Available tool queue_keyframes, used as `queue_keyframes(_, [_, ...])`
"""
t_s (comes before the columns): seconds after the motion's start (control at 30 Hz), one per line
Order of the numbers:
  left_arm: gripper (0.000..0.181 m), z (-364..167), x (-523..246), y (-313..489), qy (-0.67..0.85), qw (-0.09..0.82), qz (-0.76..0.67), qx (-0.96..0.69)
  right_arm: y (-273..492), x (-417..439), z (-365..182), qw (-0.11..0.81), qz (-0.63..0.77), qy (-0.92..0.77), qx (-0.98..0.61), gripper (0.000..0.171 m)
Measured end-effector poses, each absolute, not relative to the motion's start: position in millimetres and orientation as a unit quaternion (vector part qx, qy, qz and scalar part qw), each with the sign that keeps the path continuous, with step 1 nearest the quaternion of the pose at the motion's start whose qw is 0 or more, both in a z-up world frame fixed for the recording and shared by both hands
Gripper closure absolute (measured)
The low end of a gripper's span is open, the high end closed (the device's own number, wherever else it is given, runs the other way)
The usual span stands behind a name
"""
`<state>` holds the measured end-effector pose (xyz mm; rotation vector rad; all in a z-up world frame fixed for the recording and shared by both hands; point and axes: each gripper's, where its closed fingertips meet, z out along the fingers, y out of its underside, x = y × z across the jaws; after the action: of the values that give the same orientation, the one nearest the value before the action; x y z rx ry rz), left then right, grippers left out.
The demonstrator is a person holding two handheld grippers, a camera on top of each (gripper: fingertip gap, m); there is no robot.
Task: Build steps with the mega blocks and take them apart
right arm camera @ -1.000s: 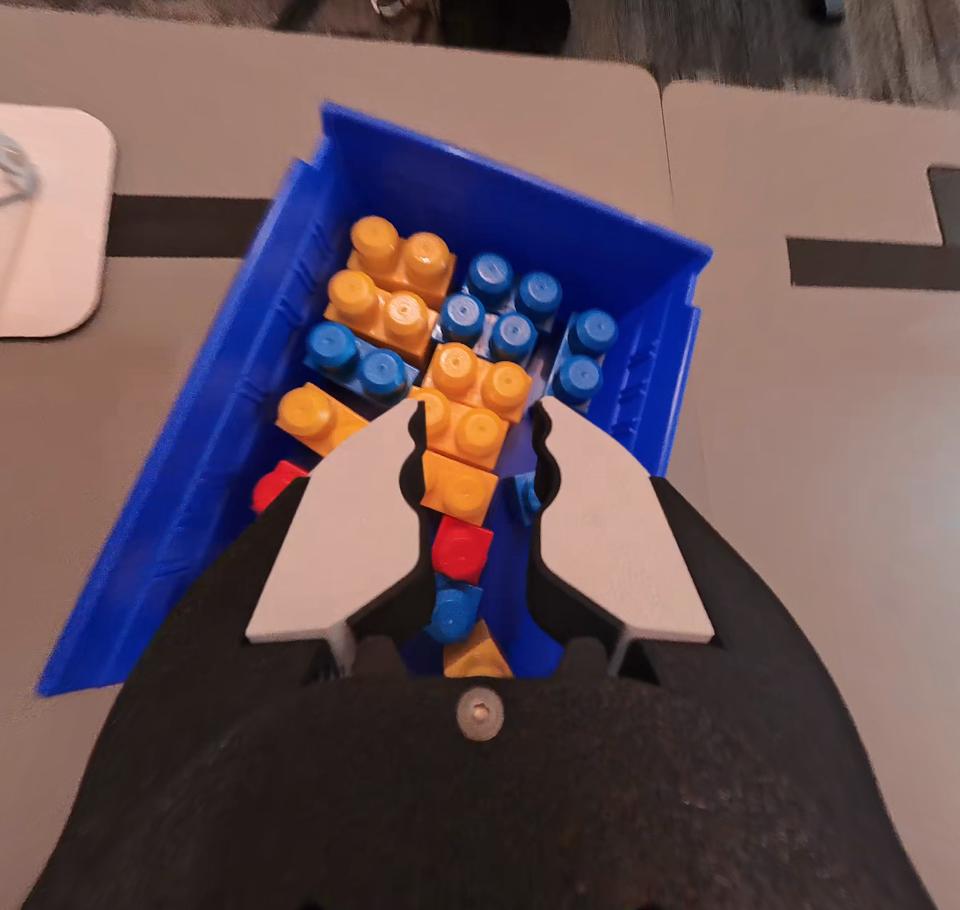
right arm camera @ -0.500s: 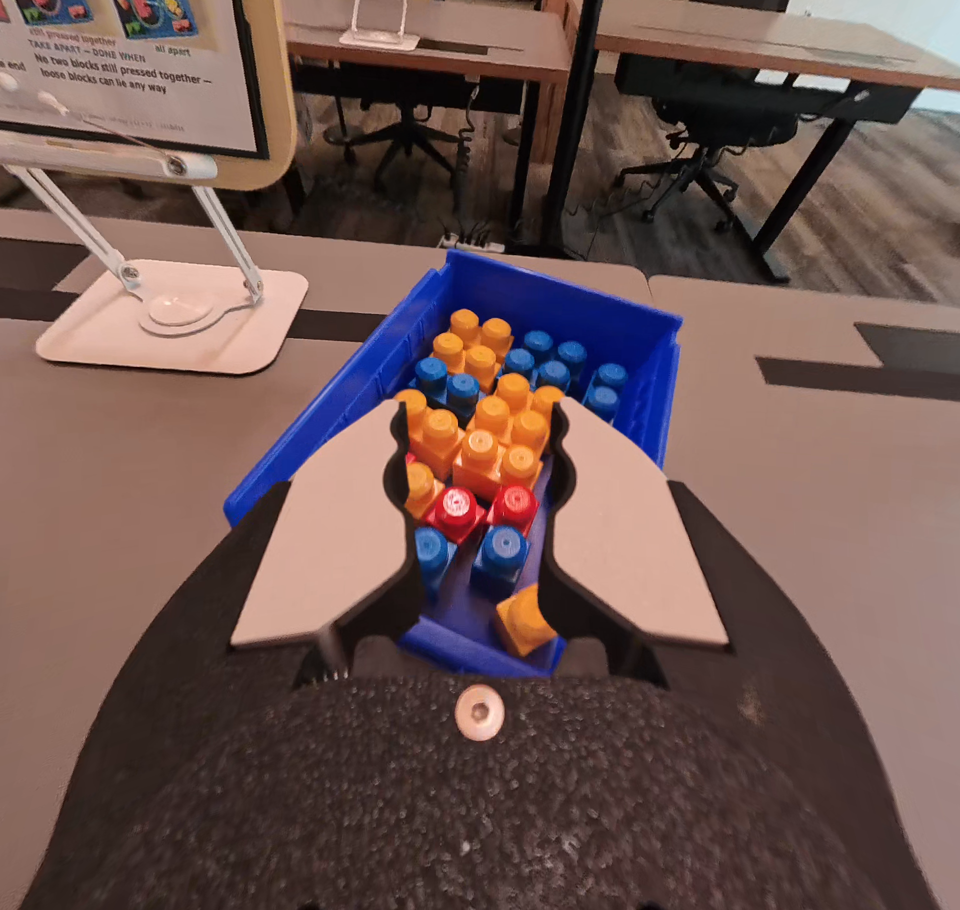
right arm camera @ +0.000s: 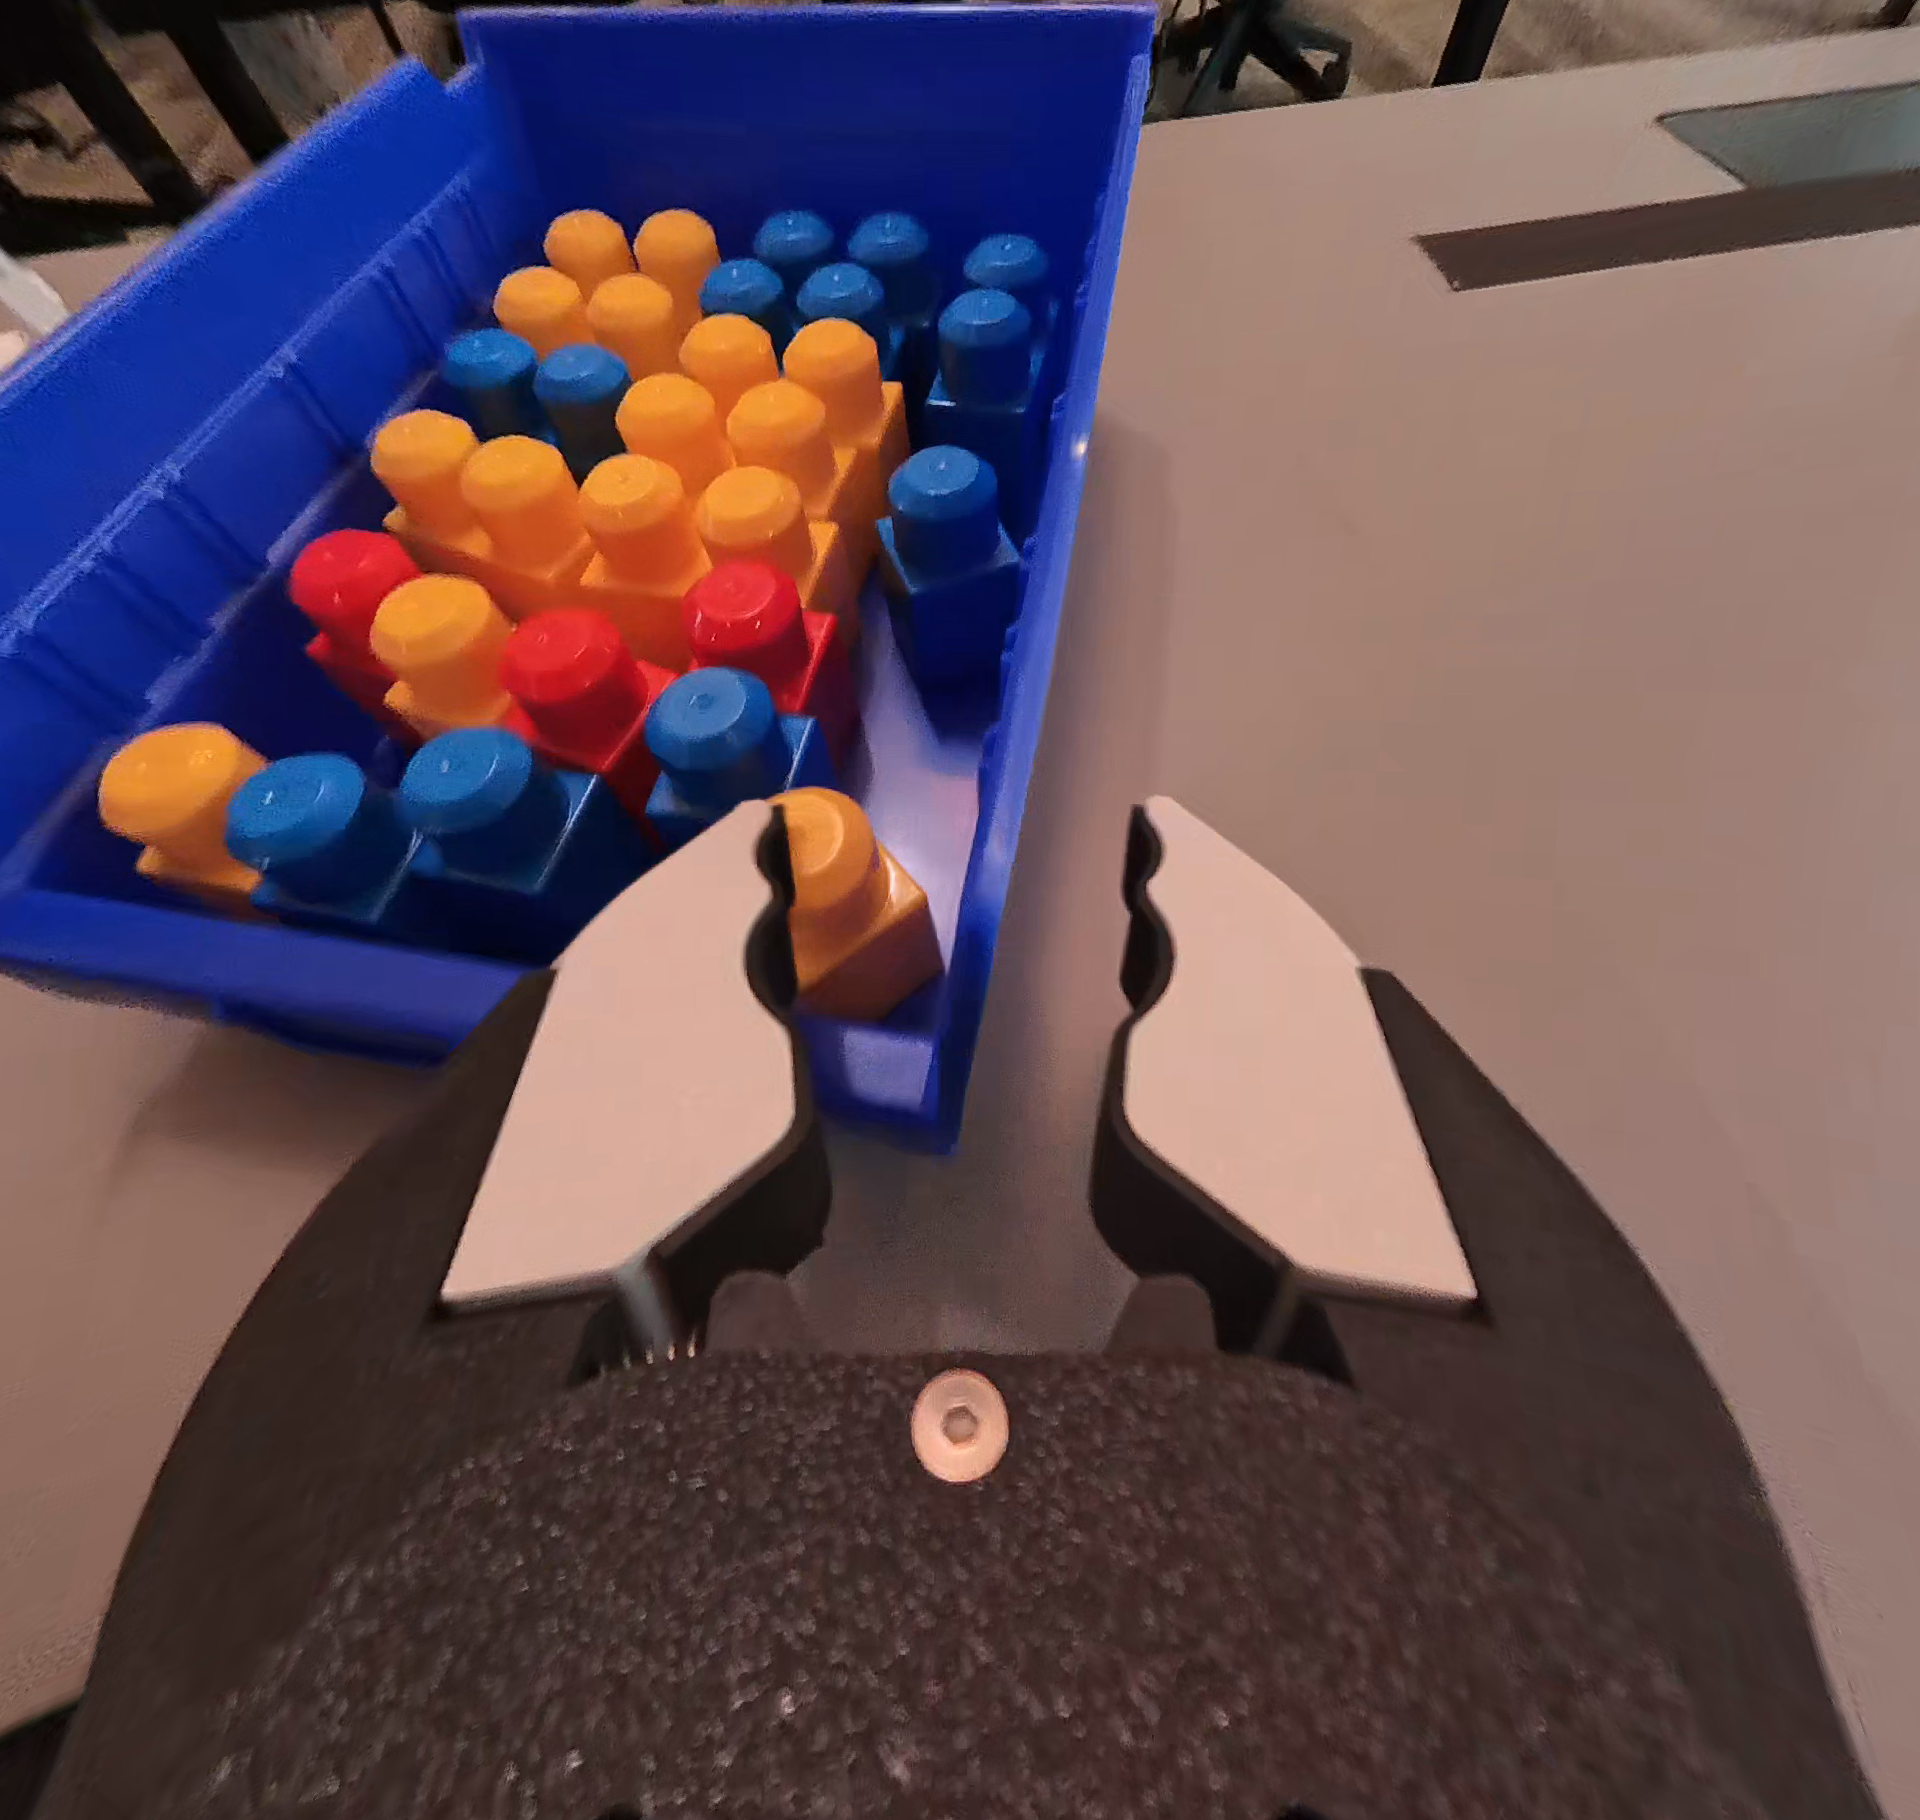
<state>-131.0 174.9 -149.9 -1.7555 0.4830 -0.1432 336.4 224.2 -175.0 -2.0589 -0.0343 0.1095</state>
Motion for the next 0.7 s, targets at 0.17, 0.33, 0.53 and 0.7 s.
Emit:
queue_keyframes(0.17, [0.18, -148, -132, 174, 0.21, 0.613, -0.061, -0.759, 241, 340, -176, 0.471, 0.045, -0.022, -0.88, 0.163])
queue_keyframes(0.33, [0.18, -149, -130, 174, 0.212, 0.611, -0.064, -0.76, 241, 339, -176, 0.468, 0.035, -0.025, -0.883, 0.165])
queue_keyframes(0.53, [0.18, -149, -130, 174, 0.214, 0.61, -0.063, -0.76, 224, 314, -176, 0.468, 0.039, -0.046, -0.882, 0.165])
queue_keyframes(0.7, [0.18, -150, -128, 173, 0.216, 0.61, -0.062, -0.76, 202, 271, -176, 0.465, 0.062, -0.081, -0.879, 0.165])
